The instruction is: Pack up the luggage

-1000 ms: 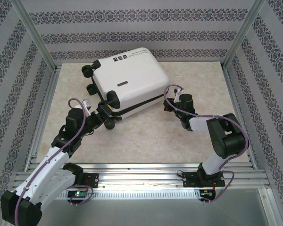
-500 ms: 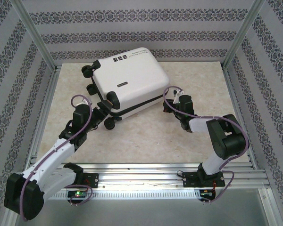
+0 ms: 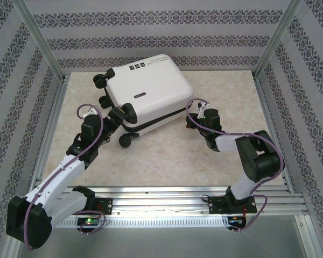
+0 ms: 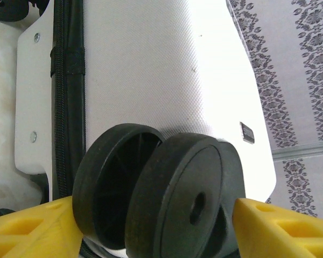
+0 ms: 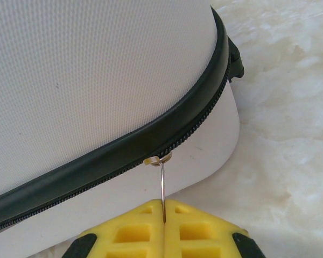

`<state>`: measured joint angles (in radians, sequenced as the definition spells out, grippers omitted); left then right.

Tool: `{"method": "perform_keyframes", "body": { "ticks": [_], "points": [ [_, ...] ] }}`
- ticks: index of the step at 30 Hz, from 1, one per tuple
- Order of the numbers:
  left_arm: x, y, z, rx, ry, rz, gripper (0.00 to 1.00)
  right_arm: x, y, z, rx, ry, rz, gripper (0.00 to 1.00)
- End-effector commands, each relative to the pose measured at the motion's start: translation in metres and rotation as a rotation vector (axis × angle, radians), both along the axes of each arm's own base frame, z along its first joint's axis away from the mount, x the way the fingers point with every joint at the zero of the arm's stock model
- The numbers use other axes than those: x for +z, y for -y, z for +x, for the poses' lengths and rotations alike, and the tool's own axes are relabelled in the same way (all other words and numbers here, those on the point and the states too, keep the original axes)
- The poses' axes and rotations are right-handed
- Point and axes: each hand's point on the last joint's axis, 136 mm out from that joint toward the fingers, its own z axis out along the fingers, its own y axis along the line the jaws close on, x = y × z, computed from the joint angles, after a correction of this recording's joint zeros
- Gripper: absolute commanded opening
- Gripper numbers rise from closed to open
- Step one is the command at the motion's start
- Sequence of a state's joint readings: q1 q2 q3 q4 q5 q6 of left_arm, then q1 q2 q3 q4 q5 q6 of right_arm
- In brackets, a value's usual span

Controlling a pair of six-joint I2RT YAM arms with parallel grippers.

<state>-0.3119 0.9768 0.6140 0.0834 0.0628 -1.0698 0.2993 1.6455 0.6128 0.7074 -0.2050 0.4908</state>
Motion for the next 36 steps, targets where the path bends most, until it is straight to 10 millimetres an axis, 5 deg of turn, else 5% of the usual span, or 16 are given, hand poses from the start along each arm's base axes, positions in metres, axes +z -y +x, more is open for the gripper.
{"method": "perform_keyframes", "body": {
  "ticks": [1, 6, 15, 31, 36],
  "points": [
    [0.029, 0.003, 0.013, -0.01, 0.099, -0.006, 0.68, 0.001, -0.008, -0.01, 0.041, 0.004, -0.011, 0.0],
    [0.029, 0.007, 0.017, -0.028, 0.111, -0.011, 0.59, 0.0, -0.008, -0.011, 0.042, 0.003, -0.013, 0.0],
    [0.028, 0.001, 0.013, -0.053, 0.101, 0.052, 0.3, 0.003, -0.011, -0.015, 0.05, 0.006, 0.001, 0.0],
    [0.004, -0.091, 0.028, -0.007, -0.196, 0.439, 0.05, 0.001, -0.053, -0.064, 0.171, -0.002, 0.034, 0.0],
    [0.039, -0.078, 0.031, -0.069, -0.067, 0.321, 0.0, 0.0, -0.045, -0.065, 0.125, -0.002, 0.012, 0.0]
  ]
}}
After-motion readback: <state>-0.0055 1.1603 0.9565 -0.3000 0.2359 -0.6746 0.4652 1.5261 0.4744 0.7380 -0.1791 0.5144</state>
